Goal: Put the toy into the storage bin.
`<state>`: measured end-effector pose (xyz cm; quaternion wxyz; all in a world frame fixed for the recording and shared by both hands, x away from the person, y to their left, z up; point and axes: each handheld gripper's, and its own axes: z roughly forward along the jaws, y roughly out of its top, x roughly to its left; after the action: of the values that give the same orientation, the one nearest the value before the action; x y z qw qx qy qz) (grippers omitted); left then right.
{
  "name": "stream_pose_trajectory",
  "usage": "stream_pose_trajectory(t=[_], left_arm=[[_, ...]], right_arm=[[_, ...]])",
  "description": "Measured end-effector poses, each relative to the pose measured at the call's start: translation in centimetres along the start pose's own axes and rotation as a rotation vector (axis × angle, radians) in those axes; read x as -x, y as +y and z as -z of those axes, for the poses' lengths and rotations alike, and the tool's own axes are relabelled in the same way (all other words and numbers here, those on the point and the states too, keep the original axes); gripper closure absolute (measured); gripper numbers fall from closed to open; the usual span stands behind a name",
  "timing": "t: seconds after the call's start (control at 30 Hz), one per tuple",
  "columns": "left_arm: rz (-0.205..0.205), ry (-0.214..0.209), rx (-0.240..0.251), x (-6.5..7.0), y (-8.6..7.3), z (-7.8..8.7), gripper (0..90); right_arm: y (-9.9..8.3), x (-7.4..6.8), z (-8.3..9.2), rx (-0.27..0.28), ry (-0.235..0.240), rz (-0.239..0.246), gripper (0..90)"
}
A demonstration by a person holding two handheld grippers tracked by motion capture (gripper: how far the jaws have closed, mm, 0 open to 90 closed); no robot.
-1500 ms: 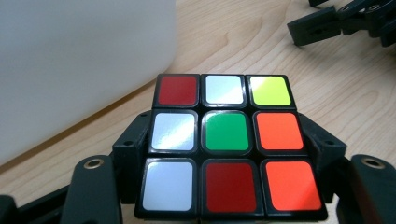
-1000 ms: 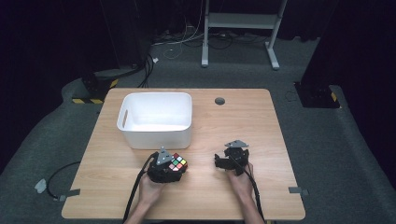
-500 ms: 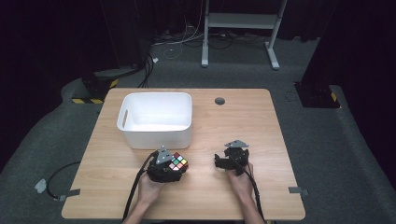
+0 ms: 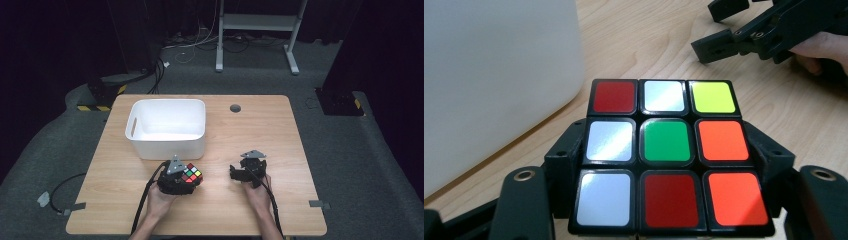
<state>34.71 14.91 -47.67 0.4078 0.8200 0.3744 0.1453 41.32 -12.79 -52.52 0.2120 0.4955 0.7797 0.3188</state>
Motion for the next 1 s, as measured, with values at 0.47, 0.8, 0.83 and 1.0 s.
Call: stream_pose_trajectory(t=[0.47,0.8,0.83,1.0], left_arm=[[-0.003,-0.027,0.007,-0.1,0.5,1.0,33.5],[-0.008,-0.052,0.020,-0.2,1.3,1.7,33.5],[-0.013,-0.059,0.018,-0.2,1.4,1.9,33.5],[-0.014,-0.066,0.018,-0.3,1.7,2.2,33.5]], right_arm=[[0.0,0.0,0.0,-0.001,-0.001,0.000,14.3],[0.0,0.0,0.0,0.002,-0.001,0.002,14.3],[0.0,0.0,0.0,0.000,0.000,0.001,14.3],[0.0,0.0,0.0,0.001,-0.001,0.001,14.3]])
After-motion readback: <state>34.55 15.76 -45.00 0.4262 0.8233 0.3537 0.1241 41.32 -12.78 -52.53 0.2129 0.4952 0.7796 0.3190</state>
